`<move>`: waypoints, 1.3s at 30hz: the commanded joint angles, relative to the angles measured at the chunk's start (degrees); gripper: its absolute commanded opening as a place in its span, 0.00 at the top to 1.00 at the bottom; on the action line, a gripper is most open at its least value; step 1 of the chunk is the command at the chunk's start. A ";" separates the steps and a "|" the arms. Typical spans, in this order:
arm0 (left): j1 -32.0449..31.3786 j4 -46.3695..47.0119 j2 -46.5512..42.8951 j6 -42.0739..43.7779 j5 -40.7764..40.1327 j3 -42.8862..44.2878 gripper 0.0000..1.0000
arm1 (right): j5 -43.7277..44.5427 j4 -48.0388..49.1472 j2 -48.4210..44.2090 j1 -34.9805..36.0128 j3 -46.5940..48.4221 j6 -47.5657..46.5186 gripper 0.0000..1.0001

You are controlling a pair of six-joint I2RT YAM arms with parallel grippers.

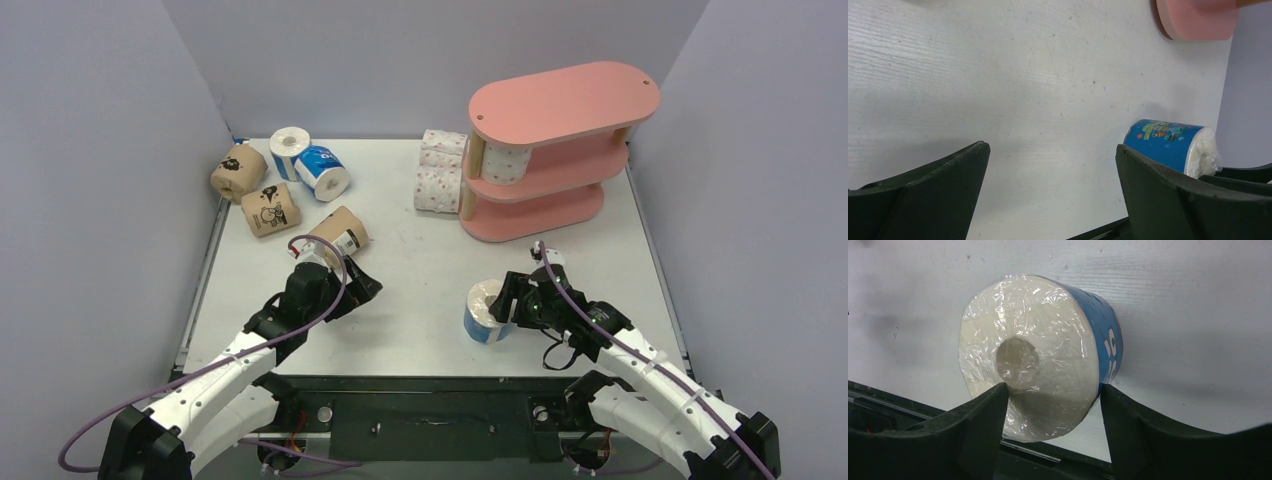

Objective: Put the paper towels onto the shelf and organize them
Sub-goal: Pick up the paper towel from the center of the board.

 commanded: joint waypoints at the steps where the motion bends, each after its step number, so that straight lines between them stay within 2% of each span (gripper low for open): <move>1: 0.38 1.19 -1.27 0.10 0.50 0.82 0.02 | 5.63 -0.07 1.33 0.34 0.66 0.72 0.39; 8: 0.34 0.73 -2.15 0.35 0.09 0.58 0.02 | 6.61 2.92 4.11 0.22 -0.27 1.94 0.39; 13: 0.34 0.53 -1.87 0.61 0.27 0.89 0.02 | 7.06 3.72 3.45 0.23 -0.02 2.83 0.28; 18: 0.34 0.20 -2.09 0.99 0.13 1.35 0.02 | 9.45 0.81 0.06 -0.06 2.77 2.88 0.23; 23: 0.34 0.67 -1.73 1.06 0.44 1.52 0.02 | 9.04 -0.31 0.03 -2.68 3.54 1.63 0.22; 29: 0.34 1.08 -1.36 1.11 0.48 1.74 0.02 | 6.02 2.65 1.31 -4.93 2.42 0.82 0.23; 34: 0.34 0.96 -1.29 1.10 0.41 1.83 0.02 | 1.83 5.86 3.46 -4.61 1.64 1.07 0.24; 39: 0.35 0.86 -1.62 1.18 0.02 1.94 0.02 | 1.19 7.15 5.31 -3.31 0.20 1.24 0.26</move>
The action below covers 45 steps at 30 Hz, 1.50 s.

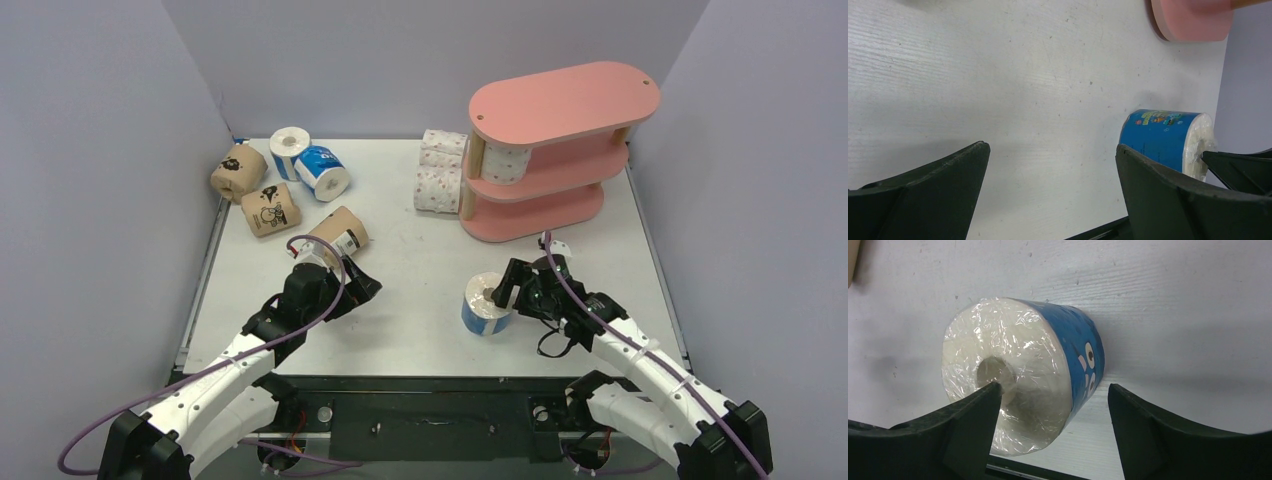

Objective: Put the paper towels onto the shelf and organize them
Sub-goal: Pick up the paper towel from the center of the board.

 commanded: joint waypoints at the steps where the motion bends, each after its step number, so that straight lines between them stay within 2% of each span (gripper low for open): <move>1: 0.30 1.23 -0.46 1.00 -0.02 2.01 0.02 | -1.58 3.70 1.52 1.00 -1.23 -0.37 0.27; 15: 0.30 1.14 -0.71 0.65 -0.04 1.06 0.02 | -1.00 6.55 5.19 1.94 -3.96 0.31 0.39; 22: 0.35 0.77 -1.35 0.69 -0.31 0.97 0.02 | 0.64 3.05 1.59 1.99 -1.02 0.04 0.57; 34: 0.38 0.39 -1.12 1.11 -0.58 2.30 0.02 | 6.41 -10.15 -2.54 0.11 17.85 -4.58 0.62; 39: 0.62 0.39 -0.60 1.48 -0.43 4.23 0.02 | 8.03 -12.96 -0.70 -1.18 26.79 -6.05 0.62; 45: 0.73 0.89 2.36 2.04 1.13 8.55 0.02 | 10.21 -13.76 3.81 -3.22 43.10 -6.59 0.62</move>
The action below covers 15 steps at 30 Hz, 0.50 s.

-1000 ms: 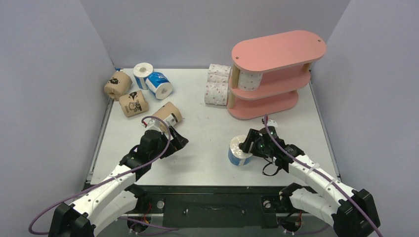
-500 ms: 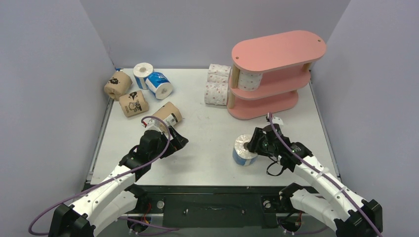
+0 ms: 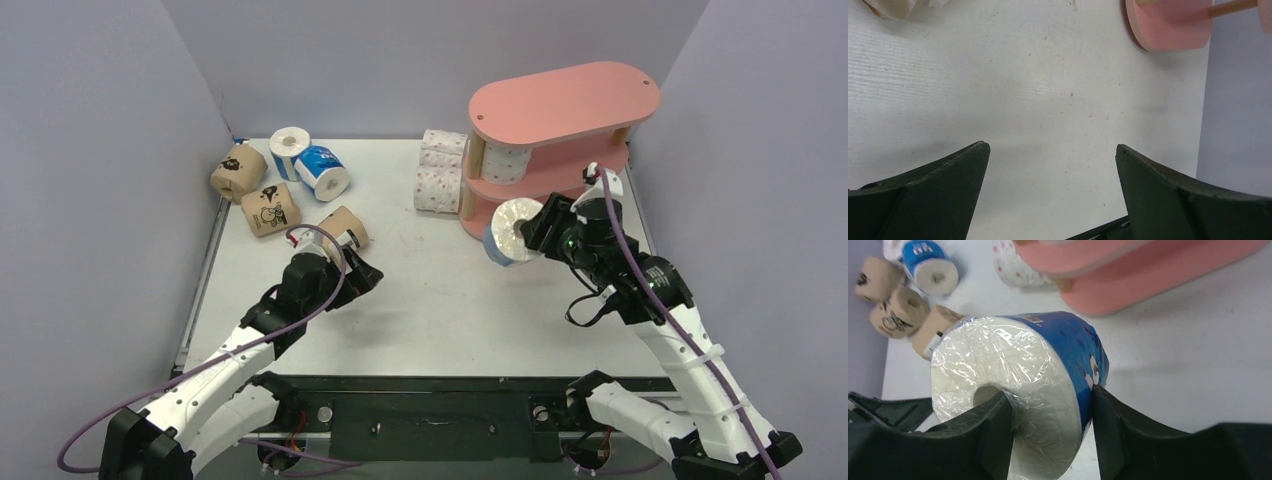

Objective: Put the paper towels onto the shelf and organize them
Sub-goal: Pick up the paper towel from the center of the board, then place the paper towel on the shelf.

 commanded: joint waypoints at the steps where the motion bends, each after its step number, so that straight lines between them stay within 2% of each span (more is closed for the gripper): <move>1: 0.41 1.74 2.07 1.61 1.42 5.91 0.02 | 3.20 2.22 2.81 -1.69 12.46 -0.58 0.62; 6: 0.48 1.49 3.69 2.20 2.18 8.15 0.02 | 4.52 2.17 8.44 -2.23 26.63 -0.07 0.62; 15: 0.49 0.96 3.50 2.74 2.26 8.54 0.02 | 6.19 2.20 19.28 -4.56 44.40 0.99 0.62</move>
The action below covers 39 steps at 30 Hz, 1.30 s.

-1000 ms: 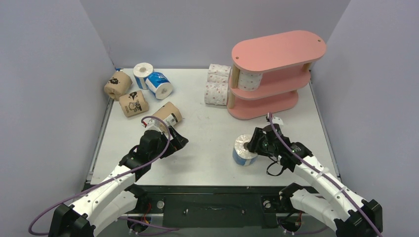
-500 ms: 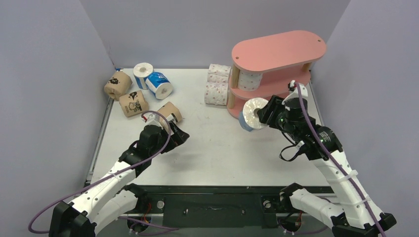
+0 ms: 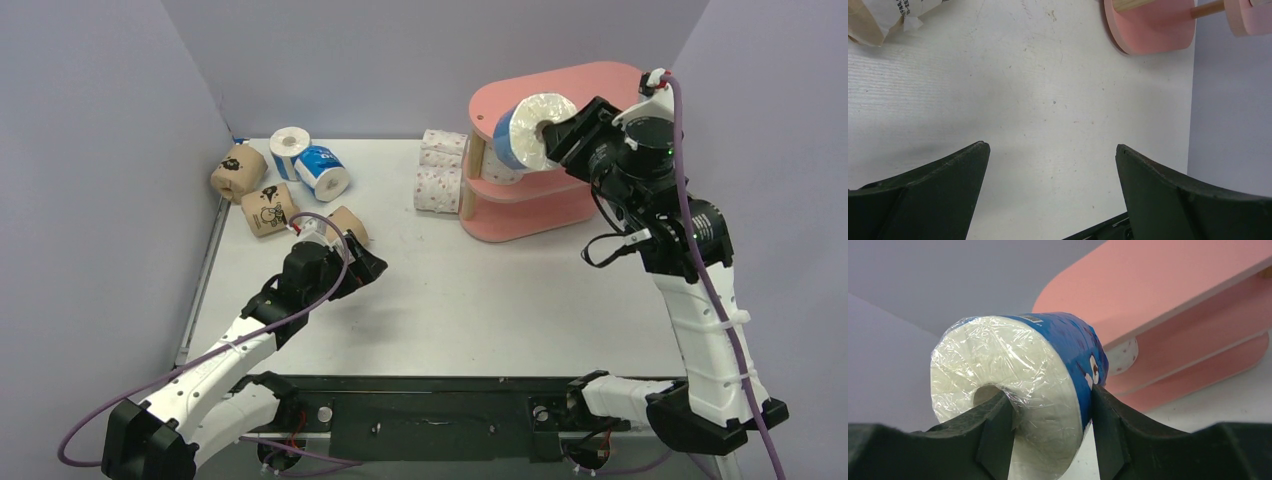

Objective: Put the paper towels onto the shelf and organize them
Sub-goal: Place the paper towel on the shelf.

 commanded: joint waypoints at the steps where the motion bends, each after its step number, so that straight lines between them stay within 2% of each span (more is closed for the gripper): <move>1: 0.32 0.46 -0.36 1.49 0.73 2.76 0.02 | 2.17 3.77 3.91 -1.15 8.03 1.24 0.62; 5: 0.61 -0.34 -0.92 1.94 0.73 2.72 0.02 | 2.87 3.78 5.07 -1.23 9.55 0.72 0.62; 10: 0.86 0.36 -0.69 2.01 0.73 2.00 0.02 | 5.00 5.46 0.54 -2.80 -1.47 0.10 0.62; 15: 0.94 1.68 1.46 1.83 2.84 1.50 0.02 | 3.37 7.26 -6.04 -7.63 -12.98 0.30 0.62; 18: 1.00 3.35 3.38 1.41 3.95 1.47 0.02 | 2.59 7.84 -7.20 -9.90 -14.87 0.59 0.62; 26: 0.96 4.06 5.10 0.97 4.78 2.65 0.01 | 0.74 8.72 -4.22 -10.48 -10.91 2.63 0.63; 32: 0.98 4.53 5.53 0.72 4.92 1.97 0.01 | -0.76 11.69 -7.92 -13.06 -20.59 4.62 0.63; 39: 0.96 5.69 7.84 -0.02 6.73 1.71 0.01 | -1.26 11.37 -12.67 -13.75 -26.31 4.00 0.63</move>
